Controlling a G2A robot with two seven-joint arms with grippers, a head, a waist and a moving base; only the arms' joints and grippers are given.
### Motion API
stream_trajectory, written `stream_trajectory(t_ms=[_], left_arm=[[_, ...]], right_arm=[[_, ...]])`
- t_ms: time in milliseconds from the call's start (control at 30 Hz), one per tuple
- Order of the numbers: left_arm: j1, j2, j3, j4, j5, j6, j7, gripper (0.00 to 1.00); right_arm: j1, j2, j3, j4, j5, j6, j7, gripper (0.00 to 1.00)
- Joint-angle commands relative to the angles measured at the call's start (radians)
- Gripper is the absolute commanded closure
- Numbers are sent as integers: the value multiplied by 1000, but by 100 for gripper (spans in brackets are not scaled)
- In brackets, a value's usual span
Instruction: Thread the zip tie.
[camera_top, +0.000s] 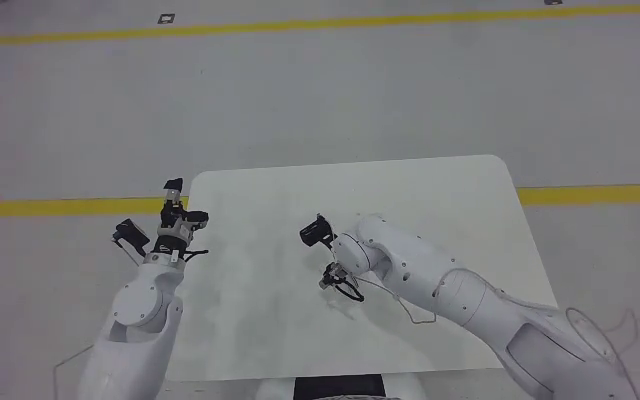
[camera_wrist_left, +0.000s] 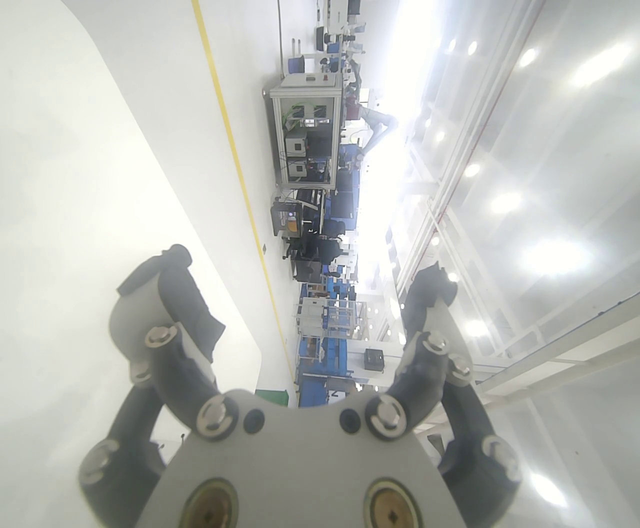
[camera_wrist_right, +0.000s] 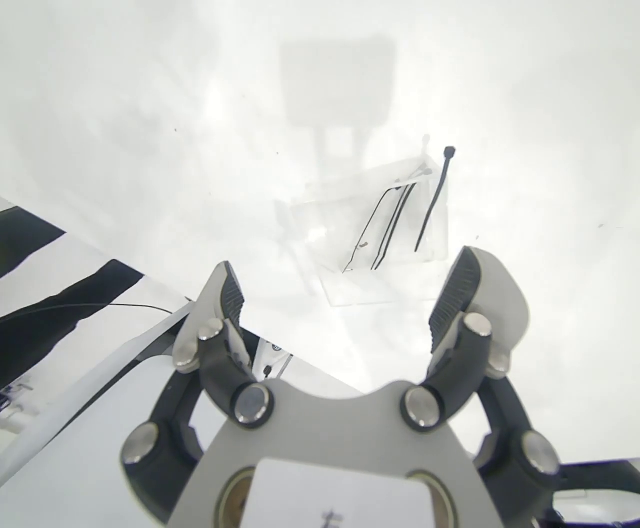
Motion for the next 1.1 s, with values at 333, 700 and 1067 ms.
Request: stream_trajectory(t_ms=[333, 700, 1067], left_arm=[[0, 0, 0, 0, 0, 0, 0, 0], [0, 0, 0, 0, 0, 0, 0, 0], [0, 0, 0, 0, 0, 0, 0, 0]], right_arm=[[2, -7, -4, -2, 6, -20, -11, 0], [-15, 1, 48, -5, 49, -67, -35, 0], [-15, 1, 48, -5, 49, -67, -35, 0]])
